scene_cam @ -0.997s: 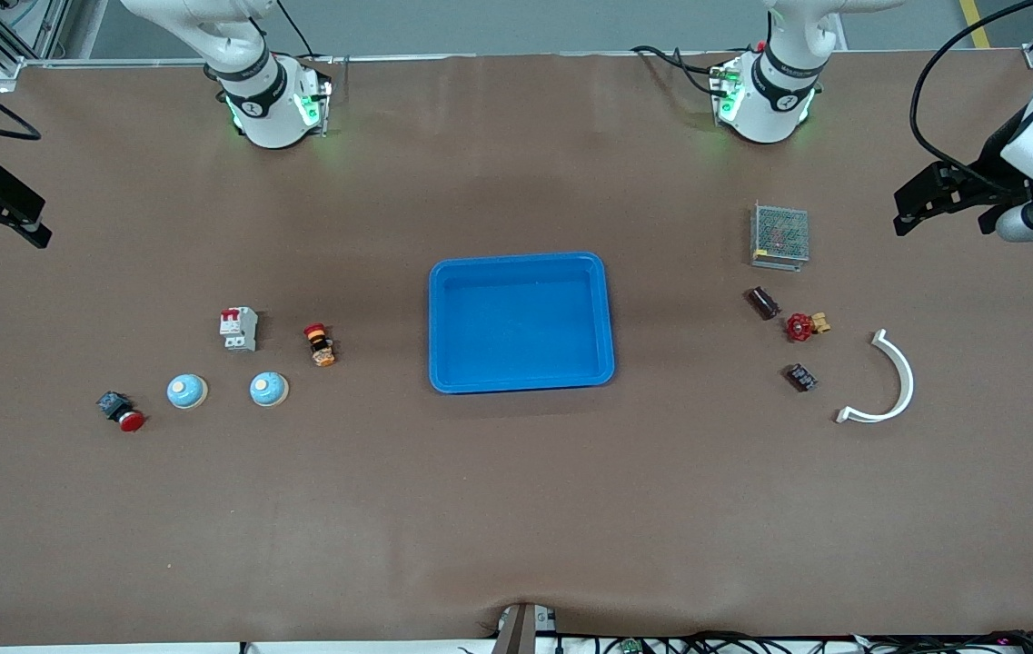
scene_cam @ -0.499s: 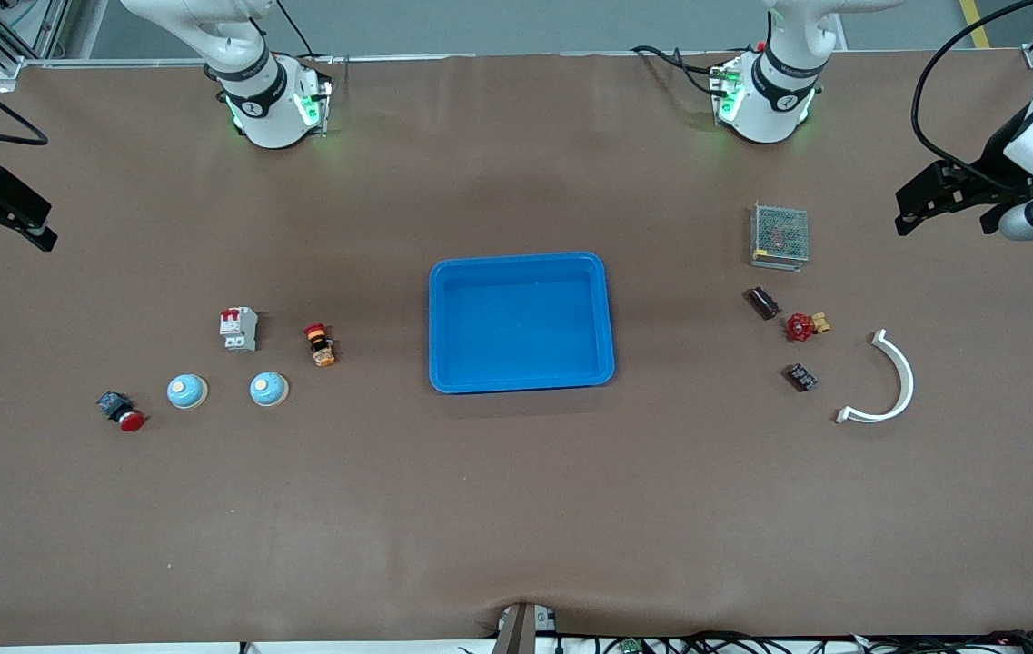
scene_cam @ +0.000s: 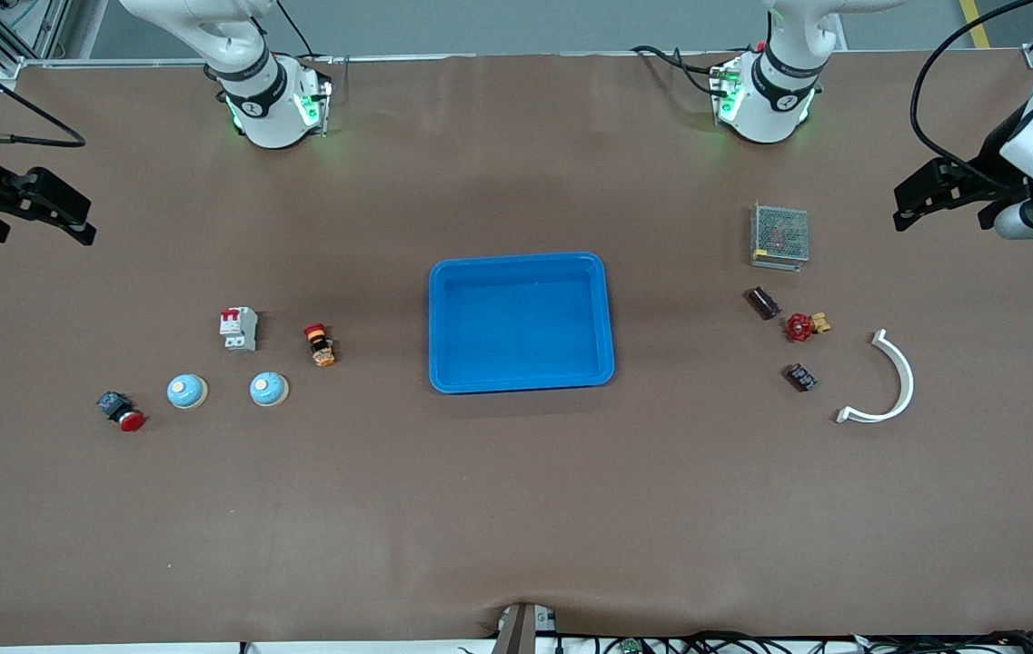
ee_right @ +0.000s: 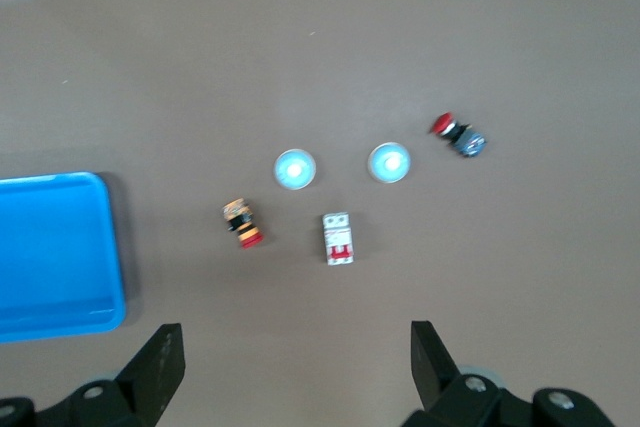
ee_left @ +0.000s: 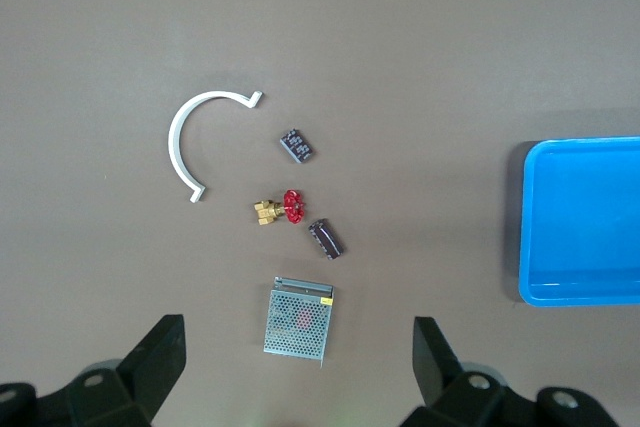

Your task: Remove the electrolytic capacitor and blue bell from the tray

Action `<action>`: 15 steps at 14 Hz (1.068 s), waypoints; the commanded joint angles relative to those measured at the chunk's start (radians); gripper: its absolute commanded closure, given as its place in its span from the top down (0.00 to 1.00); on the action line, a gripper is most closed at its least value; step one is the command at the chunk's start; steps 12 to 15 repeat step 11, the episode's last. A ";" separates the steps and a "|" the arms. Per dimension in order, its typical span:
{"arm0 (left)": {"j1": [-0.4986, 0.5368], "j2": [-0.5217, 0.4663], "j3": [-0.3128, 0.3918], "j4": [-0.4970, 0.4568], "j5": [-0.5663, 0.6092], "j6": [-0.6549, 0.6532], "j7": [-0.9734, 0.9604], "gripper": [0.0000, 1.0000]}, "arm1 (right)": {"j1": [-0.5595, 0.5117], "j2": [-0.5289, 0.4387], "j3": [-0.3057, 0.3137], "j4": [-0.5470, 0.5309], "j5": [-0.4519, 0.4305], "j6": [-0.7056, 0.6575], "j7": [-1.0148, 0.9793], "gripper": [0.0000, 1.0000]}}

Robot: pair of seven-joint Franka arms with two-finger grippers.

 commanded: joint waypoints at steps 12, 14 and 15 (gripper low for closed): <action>0.004 -0.005 -0.001 0.019 0.000 -0.039 -0.009 1.00 | -0.023 0.015 -0.003 0.009 0.027 -0.033 -0.019 1.00; 0.004 -0.005 -0.001 0.019 0.000 -0.039 -0.009 1.00 | -0.023 0.015 -0.003 0.009 0.027 -0.033 -0.019 1.00; 0.004 -0.005 -0.001 0.019 0.000 -0.039 -0.009 1.00 | -0.023 0.015 -0.003 0.009 0.027 -0.033 -0.019 1.00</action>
